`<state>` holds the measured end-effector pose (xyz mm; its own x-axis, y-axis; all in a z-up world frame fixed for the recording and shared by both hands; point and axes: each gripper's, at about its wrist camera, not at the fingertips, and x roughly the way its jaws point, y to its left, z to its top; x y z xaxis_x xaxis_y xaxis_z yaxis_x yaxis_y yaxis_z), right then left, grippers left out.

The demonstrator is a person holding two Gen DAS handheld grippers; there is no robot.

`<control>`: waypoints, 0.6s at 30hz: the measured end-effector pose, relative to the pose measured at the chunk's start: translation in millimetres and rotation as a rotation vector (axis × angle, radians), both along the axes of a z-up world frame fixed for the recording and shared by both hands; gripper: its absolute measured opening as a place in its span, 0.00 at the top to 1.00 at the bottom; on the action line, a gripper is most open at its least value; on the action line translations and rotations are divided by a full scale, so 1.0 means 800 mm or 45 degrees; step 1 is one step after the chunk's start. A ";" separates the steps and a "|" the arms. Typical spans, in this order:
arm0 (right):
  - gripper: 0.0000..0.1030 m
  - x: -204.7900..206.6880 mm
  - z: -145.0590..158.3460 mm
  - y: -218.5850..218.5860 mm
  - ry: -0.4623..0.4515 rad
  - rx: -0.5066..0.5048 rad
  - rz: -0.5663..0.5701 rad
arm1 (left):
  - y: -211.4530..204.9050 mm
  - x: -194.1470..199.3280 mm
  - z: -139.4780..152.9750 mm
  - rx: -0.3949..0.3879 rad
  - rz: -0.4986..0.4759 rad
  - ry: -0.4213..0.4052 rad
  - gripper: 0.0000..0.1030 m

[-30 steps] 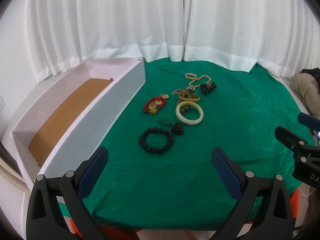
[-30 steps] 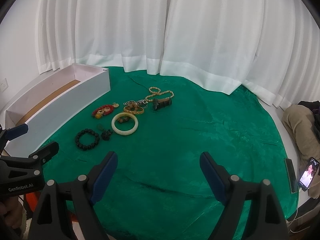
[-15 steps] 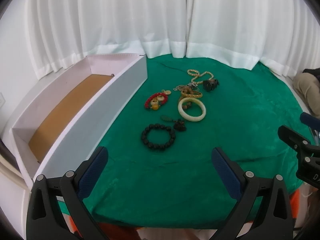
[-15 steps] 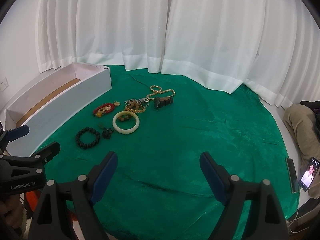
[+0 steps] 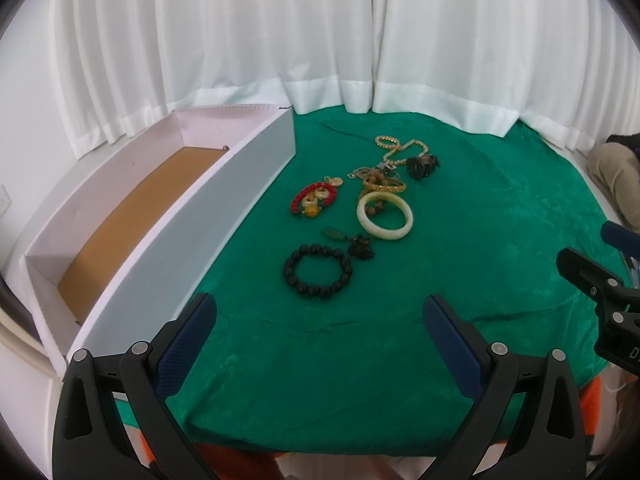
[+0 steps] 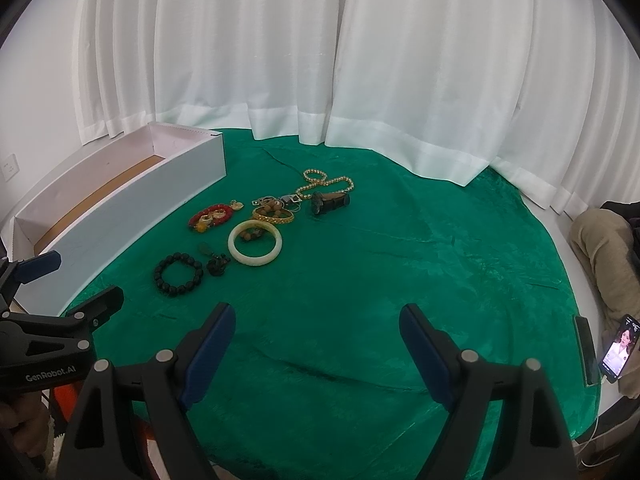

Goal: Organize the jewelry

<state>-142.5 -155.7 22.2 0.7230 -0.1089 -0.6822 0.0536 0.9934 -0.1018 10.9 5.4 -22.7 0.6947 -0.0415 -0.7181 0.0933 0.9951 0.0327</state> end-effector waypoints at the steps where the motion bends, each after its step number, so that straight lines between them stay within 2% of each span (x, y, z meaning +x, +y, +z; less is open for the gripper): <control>1: 0.17 0.000 0.000 0.000 0.000 0.000 0.000 | 0.000 0.000 0.000 0.000 0.000 0.001 0.01; 18: 0.17 0.006 -0.005 0.000 0.022 0.000 0.009 | -0.001 0.004 -0.007 0.014 0.005 0.023 0.01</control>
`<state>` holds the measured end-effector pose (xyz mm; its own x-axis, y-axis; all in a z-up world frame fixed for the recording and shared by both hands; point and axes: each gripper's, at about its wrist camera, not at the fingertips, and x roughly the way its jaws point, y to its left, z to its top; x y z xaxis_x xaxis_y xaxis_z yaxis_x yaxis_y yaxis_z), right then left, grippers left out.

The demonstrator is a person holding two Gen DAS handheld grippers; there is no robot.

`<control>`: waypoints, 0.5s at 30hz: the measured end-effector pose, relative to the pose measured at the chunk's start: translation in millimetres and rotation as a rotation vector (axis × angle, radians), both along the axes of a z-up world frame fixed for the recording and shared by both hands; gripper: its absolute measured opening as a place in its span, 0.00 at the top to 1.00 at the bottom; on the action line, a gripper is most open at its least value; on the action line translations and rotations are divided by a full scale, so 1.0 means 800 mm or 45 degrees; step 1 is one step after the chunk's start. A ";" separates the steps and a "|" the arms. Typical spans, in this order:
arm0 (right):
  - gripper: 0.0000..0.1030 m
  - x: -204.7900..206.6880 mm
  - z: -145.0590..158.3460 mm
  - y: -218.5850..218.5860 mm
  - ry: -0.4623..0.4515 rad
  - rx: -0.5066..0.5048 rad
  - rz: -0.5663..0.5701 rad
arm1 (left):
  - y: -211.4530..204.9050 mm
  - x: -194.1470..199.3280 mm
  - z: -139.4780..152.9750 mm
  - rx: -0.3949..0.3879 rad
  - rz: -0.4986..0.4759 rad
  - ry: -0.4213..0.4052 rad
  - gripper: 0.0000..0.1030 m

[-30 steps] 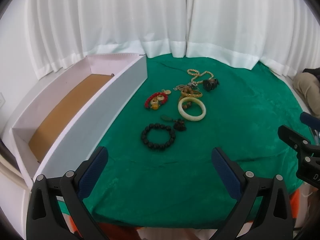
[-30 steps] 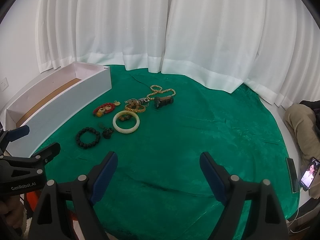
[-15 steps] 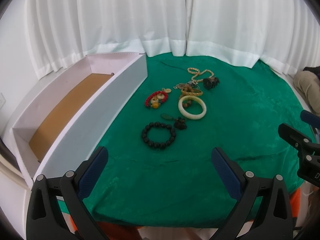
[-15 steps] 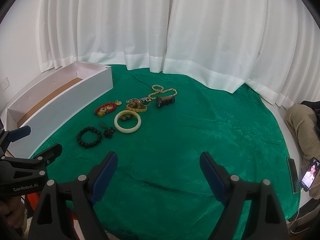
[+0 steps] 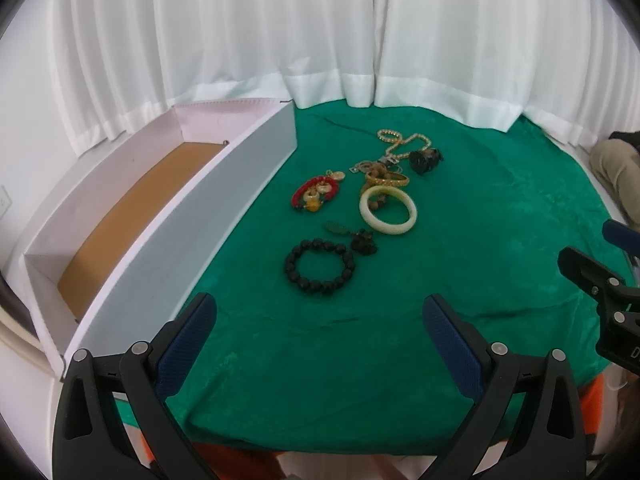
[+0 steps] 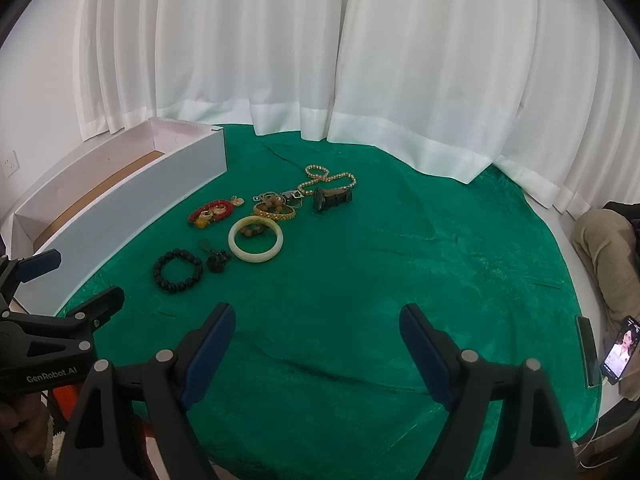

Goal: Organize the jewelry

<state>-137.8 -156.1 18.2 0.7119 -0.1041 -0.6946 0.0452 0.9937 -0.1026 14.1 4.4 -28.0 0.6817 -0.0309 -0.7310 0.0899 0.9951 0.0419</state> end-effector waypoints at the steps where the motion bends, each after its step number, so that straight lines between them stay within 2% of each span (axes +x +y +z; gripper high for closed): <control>1: 0.17 0.000 -0.001 0.000 0.003 0.000 0.000 | 0.000 0.000 -0.001 0.001 0.001 0.003 0.01; 11: 0.17 0.006 -0.010 -0.005 0.035 0.029 0.002 | 0.004 0.010 -0.009 0.003 0.008 0.035 0.01; 15: 0.17 0.008 -0.015 -0.013 0.042 0.032 -0.025 | 0.029 0.023 -0.016 -0.069 0.042 0.076 0.01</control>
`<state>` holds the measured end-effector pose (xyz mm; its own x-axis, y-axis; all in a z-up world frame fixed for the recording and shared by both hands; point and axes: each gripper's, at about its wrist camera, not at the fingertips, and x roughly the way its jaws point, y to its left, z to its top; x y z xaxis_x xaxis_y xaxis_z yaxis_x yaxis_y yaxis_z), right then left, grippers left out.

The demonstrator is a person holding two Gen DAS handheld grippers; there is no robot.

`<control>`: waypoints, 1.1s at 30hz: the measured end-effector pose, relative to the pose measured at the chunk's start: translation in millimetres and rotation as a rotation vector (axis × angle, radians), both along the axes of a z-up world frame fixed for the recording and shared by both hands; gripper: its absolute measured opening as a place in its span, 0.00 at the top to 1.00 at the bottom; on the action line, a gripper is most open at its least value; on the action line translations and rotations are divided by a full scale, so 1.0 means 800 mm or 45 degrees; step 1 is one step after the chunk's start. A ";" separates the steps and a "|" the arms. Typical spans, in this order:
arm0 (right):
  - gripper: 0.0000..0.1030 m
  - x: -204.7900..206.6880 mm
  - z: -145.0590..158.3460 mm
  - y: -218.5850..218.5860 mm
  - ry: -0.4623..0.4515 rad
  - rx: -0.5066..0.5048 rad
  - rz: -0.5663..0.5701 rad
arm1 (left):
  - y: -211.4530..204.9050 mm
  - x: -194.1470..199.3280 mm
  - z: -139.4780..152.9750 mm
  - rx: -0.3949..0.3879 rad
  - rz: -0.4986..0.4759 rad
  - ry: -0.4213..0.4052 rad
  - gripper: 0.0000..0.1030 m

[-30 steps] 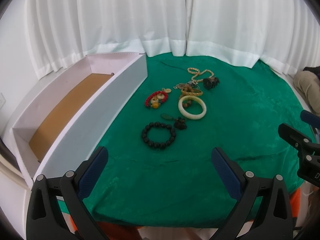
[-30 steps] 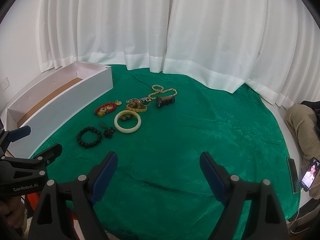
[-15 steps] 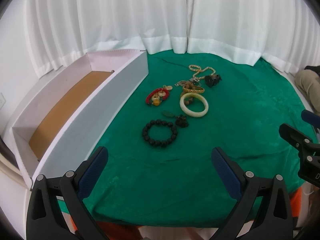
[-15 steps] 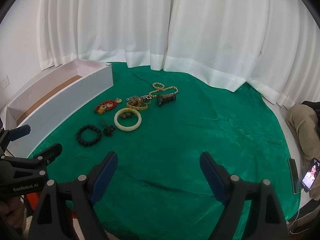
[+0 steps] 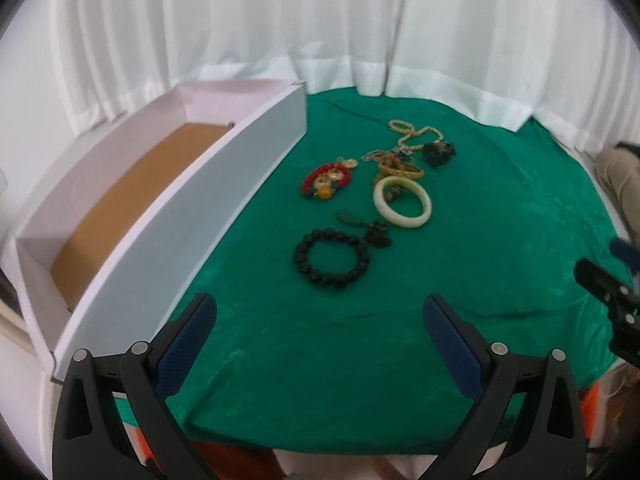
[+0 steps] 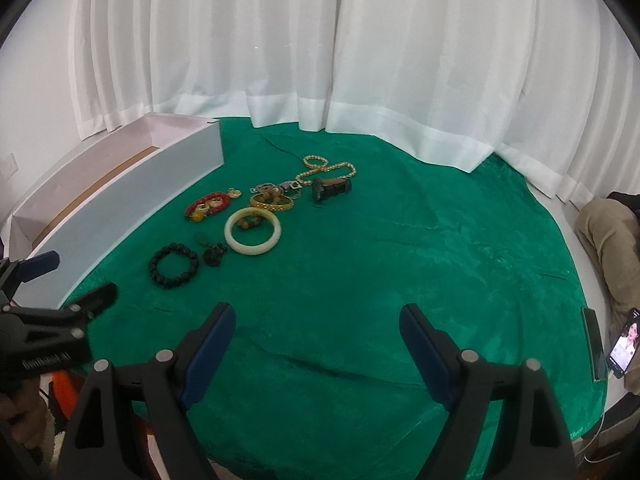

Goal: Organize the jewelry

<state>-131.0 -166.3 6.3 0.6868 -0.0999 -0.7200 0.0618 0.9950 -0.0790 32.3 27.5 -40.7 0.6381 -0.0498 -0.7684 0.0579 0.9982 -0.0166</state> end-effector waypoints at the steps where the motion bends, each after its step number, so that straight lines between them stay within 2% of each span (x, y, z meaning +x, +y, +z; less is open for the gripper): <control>1: 0.17 0.002 -0.003 -0.002 0.010 0.006 -0.008 | 0.009 0.005 -0.005 -0.025 0.014 0.021 0.01; 5: 0.17 0.006 -0.014 -0.007 0.045 0.028 -0.013 | 0.026 0.023 -0.028 -0.064 0.029 0.094 0.01; 12: 0.17 0.008 -0.022 -0.006 0.070 0.035 0.004 | 0.011 0.074 -0.072 -0.008 -0.062 0.163 0.01; 17: 0.17 0.007 -0.024 -0.008 0.079 0.035 0.000 | 0.019 0.120 -0.093 0.013 0.017 0.191 0.03; 18: 0.17 0.006 -0.025 -0.009 0.081 0.034 -0.002 | 0.021 0.127 -0.100 0.015 0.027 0.209 0.09; 19: 0.17 0.006 -0.026 -0.010 0.085 0.036 -0.005 | 0.021 0.136 -0.110 0.032 0.031 0.244 0.21; 21: 0.17 0.007 -0.029 -0.011 0.092 0.040 -0.010 | 0.015 0.146 -0.123 0.068 0.013 0.293 0.28; 23: 0.17 0.008 -0.031 -0.011 0.099 0.046 -0.009 | 0.008 0.144 -0.122 0.088 -0.011 0.265 0.35; 24: 0.17 0.008 -0.031 -0.010 0.099 0.048 -0.005 | 0.005 0.142 -0.120 0.086 -0.037 0.261 0.51; 25: 0.17 0.008 -0.031 -0.010 0.098 0.048 -0.001 | 0.001 0.138 -0.118 0.065 -0.075 0.260 0.79; 26: 0.17 0.007 -0.031 -0.010 0.095 0.047 0.001 | -0.001 0.137 -0.116 0.067 -0.085 0.264 0.89; 27: 0.17 0.008 -0.030 -0.009 0.090 0.044 0.003 | -0.001 0.134 -0.114 0.085 -0.080 0.265 0.90; 28: 0.17 0.009 -0.030 -0.010 0.086 0.047 0.003 | 0.002 0.133 -0.112 0.062 -0.079 0.267 0.90; 30: 0.17 0.013 -0.030 -0.011 0.075 0.077 0.012 | 0.017 0.128 -0.104 -0.043 -0.063 0.273 0.90; 33: 0.17 0.027 -0.038 -0.015 0.068 0.200 0.065 | 0.041 0.115 -0.081 -0.199 -0.046 0.249 0.90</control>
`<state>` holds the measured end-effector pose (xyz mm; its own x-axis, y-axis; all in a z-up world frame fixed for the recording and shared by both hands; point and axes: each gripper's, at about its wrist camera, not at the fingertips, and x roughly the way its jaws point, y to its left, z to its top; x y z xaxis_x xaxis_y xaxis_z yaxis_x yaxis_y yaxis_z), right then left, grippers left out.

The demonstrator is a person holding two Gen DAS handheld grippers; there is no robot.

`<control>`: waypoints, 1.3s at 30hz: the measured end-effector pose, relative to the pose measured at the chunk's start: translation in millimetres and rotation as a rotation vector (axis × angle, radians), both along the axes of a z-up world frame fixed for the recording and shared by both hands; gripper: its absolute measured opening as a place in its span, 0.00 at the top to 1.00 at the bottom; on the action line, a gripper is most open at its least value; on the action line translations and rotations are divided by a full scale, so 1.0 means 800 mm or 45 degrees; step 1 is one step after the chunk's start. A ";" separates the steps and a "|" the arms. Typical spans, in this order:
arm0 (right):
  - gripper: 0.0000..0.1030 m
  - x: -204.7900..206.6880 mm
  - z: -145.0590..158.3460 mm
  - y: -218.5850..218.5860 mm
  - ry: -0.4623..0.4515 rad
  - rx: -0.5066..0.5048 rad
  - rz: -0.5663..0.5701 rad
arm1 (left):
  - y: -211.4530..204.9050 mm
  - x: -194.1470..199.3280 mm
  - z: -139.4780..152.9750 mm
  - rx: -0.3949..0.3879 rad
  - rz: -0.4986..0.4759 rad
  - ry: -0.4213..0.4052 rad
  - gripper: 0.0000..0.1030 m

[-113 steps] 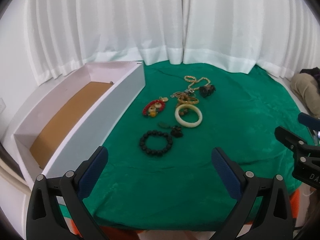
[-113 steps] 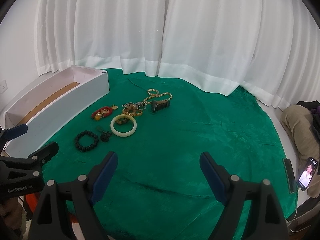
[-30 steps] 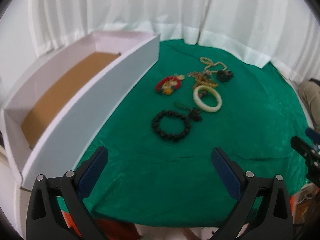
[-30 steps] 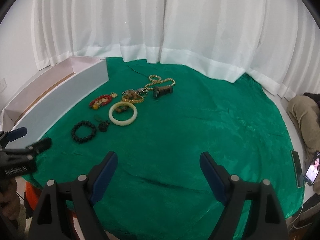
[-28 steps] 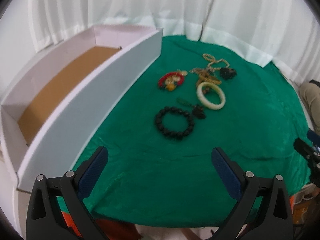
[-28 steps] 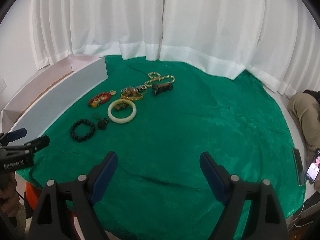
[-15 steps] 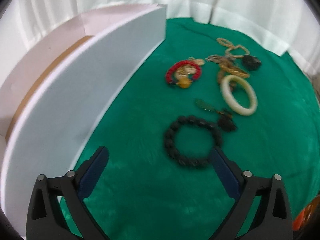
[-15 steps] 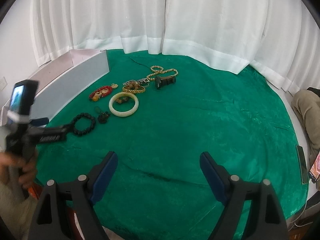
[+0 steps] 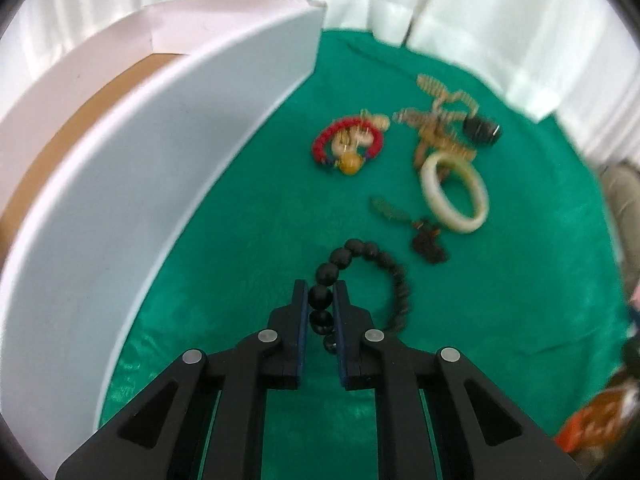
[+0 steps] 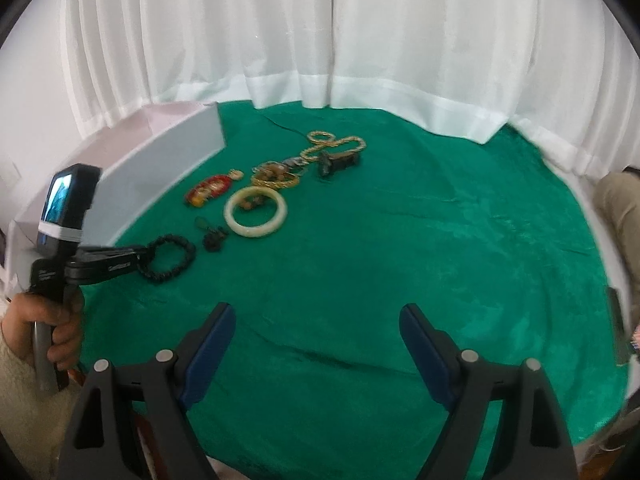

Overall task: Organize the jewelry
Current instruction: 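Grasp the black bead bracelet with the left gripper while the right gripper grasps the green jade pendant, then carry both items into the white tray and open both grippers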

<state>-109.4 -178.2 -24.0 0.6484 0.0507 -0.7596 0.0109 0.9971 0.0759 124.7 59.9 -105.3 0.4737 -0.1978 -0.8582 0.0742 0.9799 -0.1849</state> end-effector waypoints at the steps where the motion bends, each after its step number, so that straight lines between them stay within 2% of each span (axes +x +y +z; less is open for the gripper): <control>1: 0.17 0.013 -0.009 0.000 0.019 0.084 0.042 | 0.007 -0.005 0.009 -0.047 0.007 -0.012 0.90; 3: 0.17 0.042 -0.028 0.006 0.082 0.215 0.114 | 0.019 -0.015 0.027 -0.118 0.011 -0.036 0.90; 6: 0.17 0.089 -0.054 0.034 0.160 0.285 0.225 | 0.025 -0.020 0.044 -0.153 0.016 -0.070 0.90; 8: 0.27 0.120 -0.071 0.063 0.194 0.257 0.304 | 0.030 -0.028 0.054 -0.165 0.027 -0.095 0.90; 9: 0.36 0.135 -0.077 0.077 0.207 0.241 0.338 | 0.034 -0.030 0.057 -0.174 0.033 -0.100 0.90; 12: 0.42 0.172 -0.098 0.109 0.238 0.169 0.376 | 0.045 -0.036 0.066 -0.191 0.054 -0.109 0.90; 14: 0.50 0.191 -0.112 0.121 0.259 0.113 0.380 | 0.052 -0.039 0.069 -0.199 0.063 -0.114 0.90; 17: 0.57 0.200 -0.118 0.137 0.214 0.018 0.393 | 0.055 -0.039 0.068 -0.185 0.071 -0.121 0.90; 19: 0.85 0.204 -0.120 0.143 0.223 0.022 0.414 | 0.058 -0.041 0.069 -0.185 0.078 -0.122 0.90; 20: 0.85 0.203 -0.119 0.143 0.232 0.032 0.417 | 0.061 -0.041 0.071 -0.191 0.082 -0.120 0.90; 24: 0.85 0.198 -0.088 0.128 0.223 0.160 0.422 | 0.075 -0.047 0.096 -0.224 0.094 -0.158 0.90; 27: 0.85 0.197 -0.047 0.130 0.194 0.238 0.462 | 0.093 -0.051 0.123 -0.240 0.107 -0.202 0.90; 31: 0.86 0.199 0.025 0.159 0.122 0.289 0.573 | 0.129 -0.060 0.172 -0.236 0.146 -0.287 0.90; 35: 0.86 0.203 0.089 0.214 0.038 0.327 0.704 | 0.174 -0.059 0.207 -0.142 0.233 -0.377 0.90; 39: 0.86 0.227 0.115 0.280 -0.005 0.323 0.817 | 0.215 -0.046 0.202 -0.044 0.339 -0.374 0.90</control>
